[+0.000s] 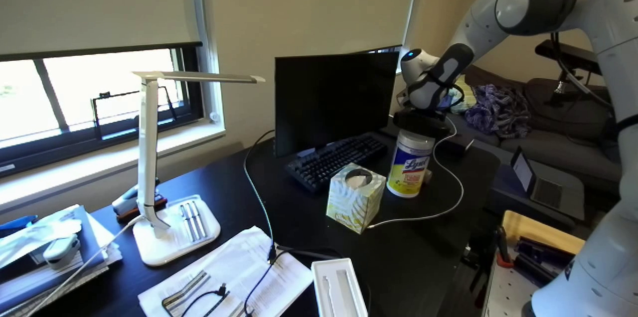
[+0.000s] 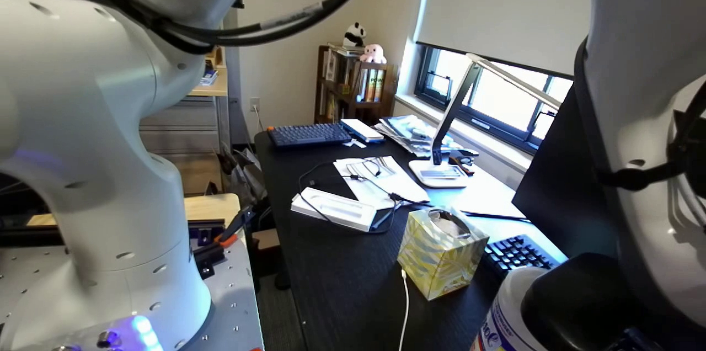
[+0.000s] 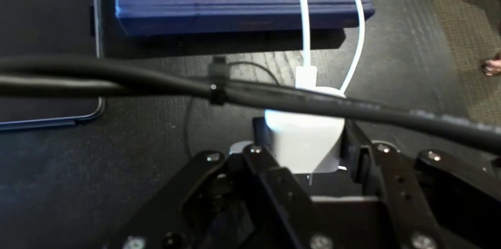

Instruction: Pick up the white charger and move it from the left side of the laptop to the right side

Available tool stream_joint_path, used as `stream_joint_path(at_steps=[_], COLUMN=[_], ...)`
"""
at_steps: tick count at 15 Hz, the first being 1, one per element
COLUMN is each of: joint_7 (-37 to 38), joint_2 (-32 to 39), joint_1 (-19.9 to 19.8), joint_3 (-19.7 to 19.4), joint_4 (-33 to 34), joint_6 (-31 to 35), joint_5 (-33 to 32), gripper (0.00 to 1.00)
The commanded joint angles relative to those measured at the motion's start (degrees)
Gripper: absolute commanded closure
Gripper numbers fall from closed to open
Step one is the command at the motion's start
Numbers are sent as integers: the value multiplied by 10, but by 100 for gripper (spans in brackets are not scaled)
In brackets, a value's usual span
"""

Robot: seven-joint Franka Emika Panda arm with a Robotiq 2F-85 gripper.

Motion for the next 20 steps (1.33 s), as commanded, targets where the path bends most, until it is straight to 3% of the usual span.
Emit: stream_joint_path(at_steps=[1, 3, 5, 6, 7, 9, 10, 12, 16, 20], joint_7=[-35, -73, -56, -53, -52, -52, -52, -163, -313, -445], joint_2=[-48, -70, -91, -49, -60, -58, -53, -64, -52, -31], joint_1=[-36, -52, -34, -30, -30, -28, -27, -78, -149, -186], joint_3=[28, 43, 12, 13, 9, 9, 9, 74, 144, 167], joint_4=[-34, -32, -17, -4, -3, -4, -4, -12, 1, 18], joint_6=[48, 27, 21, 34, 31, 31, 31, 29, 9, -87], joint_5=[56, 116, 111, 108, 108, 108, 107, 181, 315, 384], gripper=[78, 78, 78, 78, 53, 53, 78, 78, 78, 78])
